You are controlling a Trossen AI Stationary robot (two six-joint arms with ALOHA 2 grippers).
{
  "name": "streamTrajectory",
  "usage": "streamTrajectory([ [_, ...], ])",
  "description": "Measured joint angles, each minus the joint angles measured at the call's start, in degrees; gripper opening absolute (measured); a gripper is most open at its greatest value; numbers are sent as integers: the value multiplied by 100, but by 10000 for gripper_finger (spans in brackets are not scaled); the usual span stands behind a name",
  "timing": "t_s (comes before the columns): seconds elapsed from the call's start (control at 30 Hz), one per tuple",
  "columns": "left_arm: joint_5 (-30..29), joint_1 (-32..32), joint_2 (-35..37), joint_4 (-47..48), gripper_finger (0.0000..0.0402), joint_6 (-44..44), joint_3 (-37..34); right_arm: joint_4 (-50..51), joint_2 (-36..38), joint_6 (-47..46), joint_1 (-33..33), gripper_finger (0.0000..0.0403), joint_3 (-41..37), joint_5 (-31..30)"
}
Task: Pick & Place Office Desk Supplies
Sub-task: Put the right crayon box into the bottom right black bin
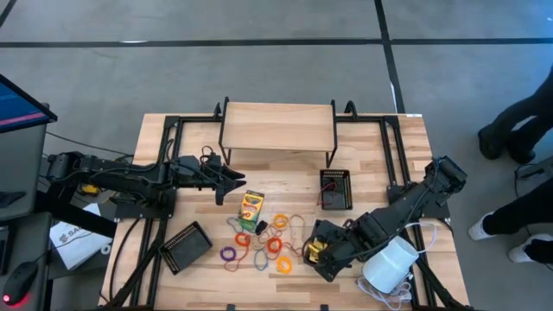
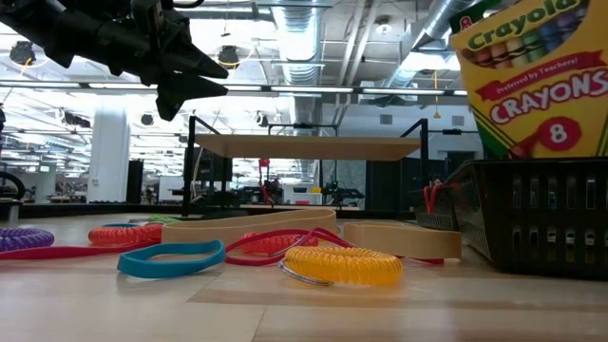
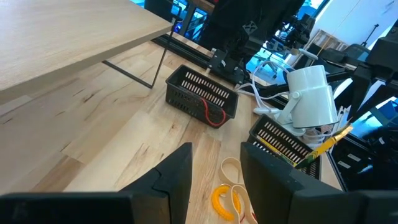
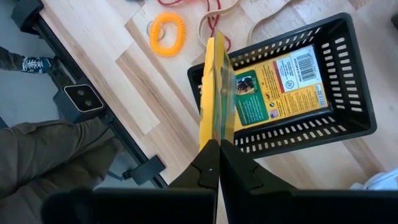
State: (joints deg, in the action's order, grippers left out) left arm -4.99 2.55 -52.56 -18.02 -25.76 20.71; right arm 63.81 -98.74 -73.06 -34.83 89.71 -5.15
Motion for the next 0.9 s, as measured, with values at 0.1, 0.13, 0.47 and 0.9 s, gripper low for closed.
streamTrajectory([
  [0.1,2,0,0,0,131,0,0,0,-30,0,0,0,0,2],
  [0.13,2,0,0,-1,131,7,0,-2,-67,-3,0,0,3,42],
  [0.47,4,0,0,9,131,39,0,88,-461,-57,-63,0,-6,203],
  [0.9,-16,0,0,4,131,44,0,737,-447,-196,-3,0,-4,-244],
])
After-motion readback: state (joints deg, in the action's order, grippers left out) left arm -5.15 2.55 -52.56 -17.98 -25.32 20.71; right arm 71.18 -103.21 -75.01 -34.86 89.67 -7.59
